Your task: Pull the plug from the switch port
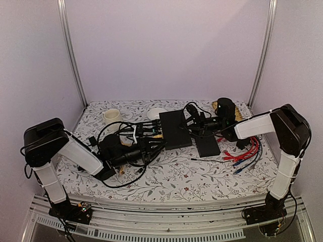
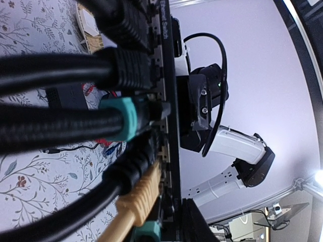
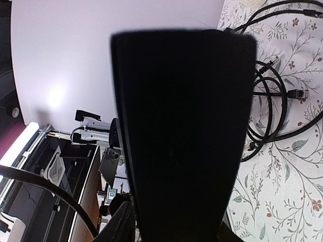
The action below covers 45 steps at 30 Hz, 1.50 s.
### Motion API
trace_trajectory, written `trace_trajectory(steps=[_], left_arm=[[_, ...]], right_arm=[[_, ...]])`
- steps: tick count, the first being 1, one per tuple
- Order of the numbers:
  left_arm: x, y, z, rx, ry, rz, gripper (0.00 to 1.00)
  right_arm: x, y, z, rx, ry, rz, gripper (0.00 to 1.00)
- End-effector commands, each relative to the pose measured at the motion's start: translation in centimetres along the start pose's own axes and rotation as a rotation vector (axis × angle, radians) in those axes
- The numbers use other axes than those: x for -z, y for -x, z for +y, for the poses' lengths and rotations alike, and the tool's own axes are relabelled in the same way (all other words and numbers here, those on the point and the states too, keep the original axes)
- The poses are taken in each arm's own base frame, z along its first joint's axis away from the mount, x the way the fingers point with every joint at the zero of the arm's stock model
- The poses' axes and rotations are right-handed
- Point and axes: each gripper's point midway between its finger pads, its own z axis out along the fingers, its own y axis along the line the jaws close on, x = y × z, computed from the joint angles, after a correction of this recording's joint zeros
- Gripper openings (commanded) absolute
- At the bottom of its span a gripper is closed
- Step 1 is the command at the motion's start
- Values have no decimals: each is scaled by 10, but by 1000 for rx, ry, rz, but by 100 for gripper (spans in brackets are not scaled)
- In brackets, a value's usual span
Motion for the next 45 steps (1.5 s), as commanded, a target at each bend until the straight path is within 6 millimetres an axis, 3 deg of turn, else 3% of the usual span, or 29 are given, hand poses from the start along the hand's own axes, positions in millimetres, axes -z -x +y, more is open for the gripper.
trace_trajectory(steps=[1, 12, 32, 35, 42, 45], left_arm=[[-2, -6, -39, -82, -113, 65, 12], [-3, -18, -46, -93, -130, 146, 12], [-13, -14, -48, -115, -135, 201, 10], [-16, -13, -46, -113, -134, 203, 10], [-14, -10, -39, -97, -114, 182, 14], [-9, -7, -34, -84, -98, 158, 18]], right_arm=[[3, 18, 7, 66, 18, -15, 43], [3, 30, 3, 63, 28, 3, 42], [6, 7, -8, 30, 30, 55, 36], [6, 7, -8, 30, 32, 52, 31], [6, 4, -11, 22, 44, 46, 6], [7, 4, -11, 14, 60, 34, 2]])
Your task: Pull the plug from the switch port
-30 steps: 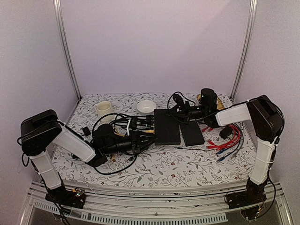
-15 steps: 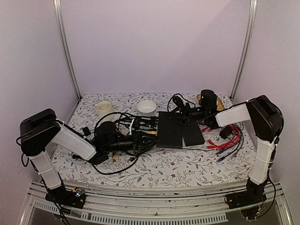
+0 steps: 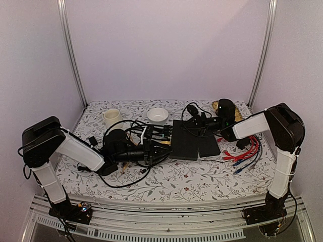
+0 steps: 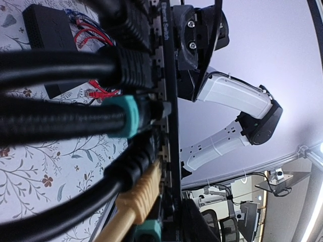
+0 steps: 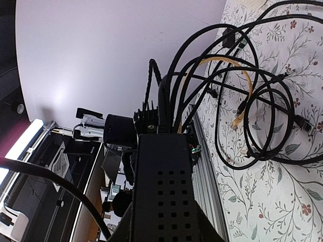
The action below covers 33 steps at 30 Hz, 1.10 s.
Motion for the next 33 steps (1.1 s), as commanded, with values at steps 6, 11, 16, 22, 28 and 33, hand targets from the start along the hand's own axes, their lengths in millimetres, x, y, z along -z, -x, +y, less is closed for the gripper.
trace_trajectory(steps=[6, 11, 16, 22, 28, 33], left_arm=[[15, 27, -31, -59, -117, -142, 39], [28, 35, -29, -24, -131, -230, 43], [31, 40, -26, -8, -116, -281, 45], [29, 46, -24, 3, -112, -320, 45], [26, 48, -19, 23, -90, -368, 43], [23, 53, -18, 25, -58, -410, 40]], right_arm=[[2, 8, 8, 5, 66, -58, 2], [2, 19, 16, 8, 81, -99, 2], [3, 29, 25, 30, 89, -153, 2], [7, 38, 36, 55, 89, -218, 2], [7, 44, 47, 85, 75, -274, 2], [6, 45, 55, 115, 68, -304, 1]])
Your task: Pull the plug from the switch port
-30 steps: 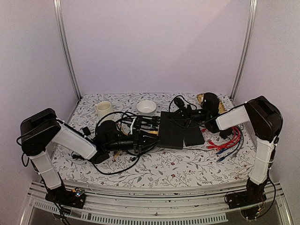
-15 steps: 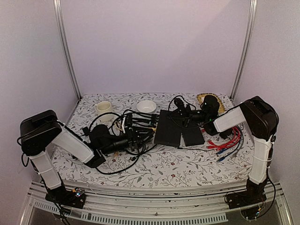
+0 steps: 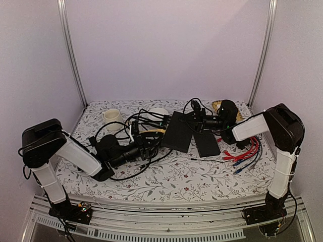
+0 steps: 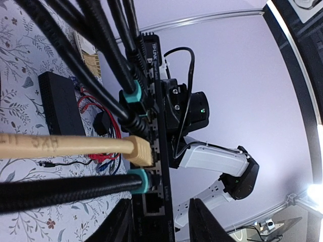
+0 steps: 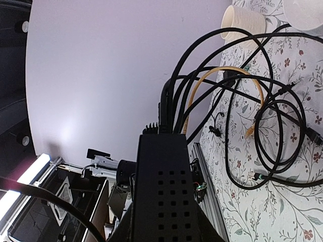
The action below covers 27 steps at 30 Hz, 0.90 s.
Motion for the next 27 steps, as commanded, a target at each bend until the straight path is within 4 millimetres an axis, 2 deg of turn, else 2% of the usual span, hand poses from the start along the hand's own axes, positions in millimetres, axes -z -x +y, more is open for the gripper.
trace_trajectory(steps=[1, 12, 27], left_arm=[[-7, 8, -9, -12, -4, -68, 39], [0, 27, -13, -37, 42, -196, 35], [-9, 17, -12, -12, -4, -201, 34]], right_arm=[[0, 8, 49, 156, 67, -72, 2], [-2, 1, 55, 168, 71, -75, 2], [-8, 4, 64, 170, 85, -111, 1]])
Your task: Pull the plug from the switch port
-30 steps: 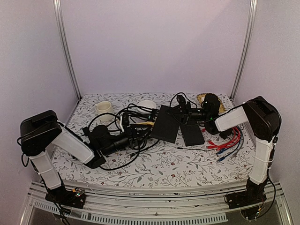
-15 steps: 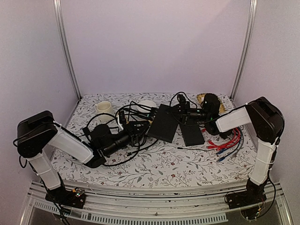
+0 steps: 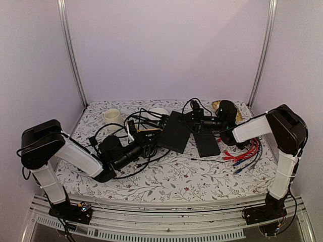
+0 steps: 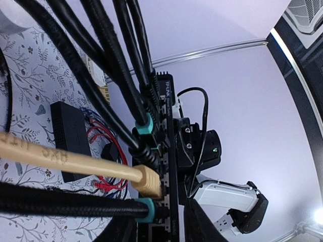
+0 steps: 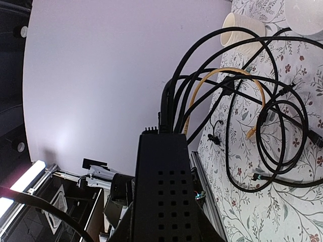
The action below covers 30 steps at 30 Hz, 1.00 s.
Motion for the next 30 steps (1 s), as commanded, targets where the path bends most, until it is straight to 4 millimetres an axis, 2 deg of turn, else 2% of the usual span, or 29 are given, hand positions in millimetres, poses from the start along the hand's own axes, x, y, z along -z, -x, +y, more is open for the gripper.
trace_trajectory(steps=[1, 11, 19, 30], left_arm=[[-4, -4, -12, 5, -60, -13, 34], [4, 3, -11, 6, -54, -64, 30], [11, 8, -15, 4, -73, -90, 44], [15, 8, -11, 2, -64, -92, 45]], right_arm=[[0, 9, 57, 141, 108, -53, 1], [0, 8, 58, 139, 112, -49, 1], [-1, 8, 59, 137, 119, -47, 2], [-3, 8, 61, 140, 124, -45, 1]])
